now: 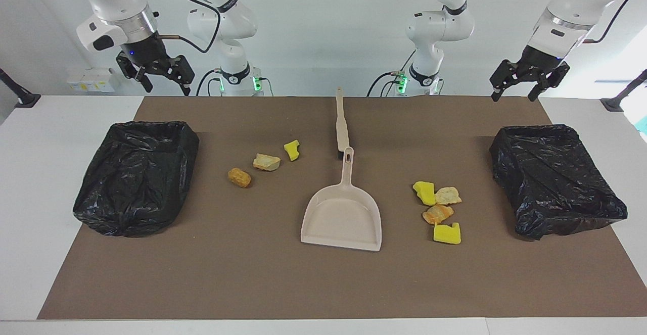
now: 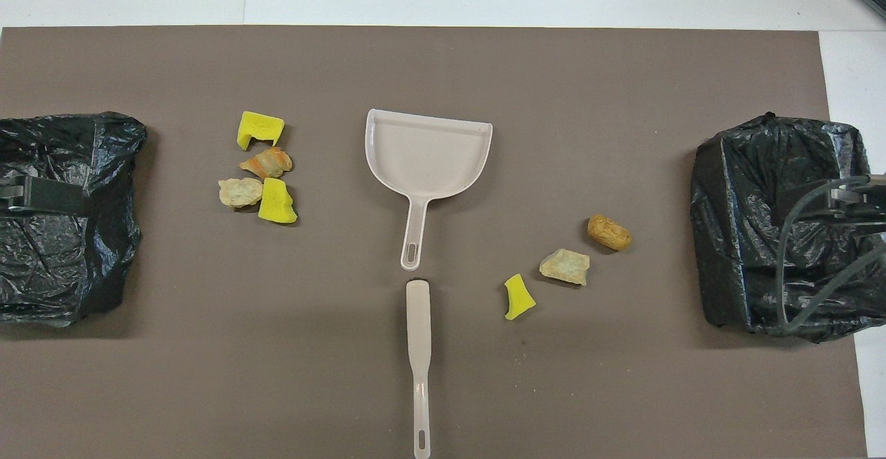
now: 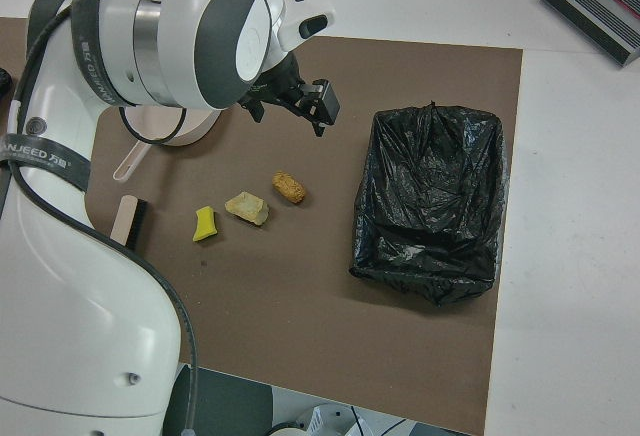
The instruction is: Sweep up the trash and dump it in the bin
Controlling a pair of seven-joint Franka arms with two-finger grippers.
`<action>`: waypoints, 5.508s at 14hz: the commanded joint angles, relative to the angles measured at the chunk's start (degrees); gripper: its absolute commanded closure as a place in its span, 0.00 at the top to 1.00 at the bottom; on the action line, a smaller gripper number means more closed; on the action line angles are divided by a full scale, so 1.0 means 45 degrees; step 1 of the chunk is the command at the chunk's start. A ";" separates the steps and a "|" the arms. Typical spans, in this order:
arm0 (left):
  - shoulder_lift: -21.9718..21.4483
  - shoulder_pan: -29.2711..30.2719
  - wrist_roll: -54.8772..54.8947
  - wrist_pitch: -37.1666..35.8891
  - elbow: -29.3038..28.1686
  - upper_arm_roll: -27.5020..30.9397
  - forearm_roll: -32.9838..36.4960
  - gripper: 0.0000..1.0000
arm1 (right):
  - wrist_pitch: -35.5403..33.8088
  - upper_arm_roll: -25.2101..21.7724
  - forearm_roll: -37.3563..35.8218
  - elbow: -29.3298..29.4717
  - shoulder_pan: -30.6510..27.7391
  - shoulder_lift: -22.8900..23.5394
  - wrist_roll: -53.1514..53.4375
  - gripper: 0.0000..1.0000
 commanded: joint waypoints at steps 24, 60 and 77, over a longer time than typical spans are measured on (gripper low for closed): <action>-0.0132 -0.0565 0.0116 -0.0045 0.0015 0.0417 -0.0136 1.00 | 0.0106 -0.0111 0.0094 -0.0280 -0.0098 -0.0275 0.0095 1.00; 0.0433 -0.0038 0.0526 0.0325 0.0366 0.0456 -0.0019 1.00 | 0.6431 0.0767 0.0621 0.1439 0.6990 0.6812 0.8198 0.96; 0.0259 -0.0077 0.1191 0.0444 -0.0707 0.0417 -0.0116 1.00 | 0.8016 0.0767 -0.0063 0.0697 0.7558 0.7595 0.8221 0.61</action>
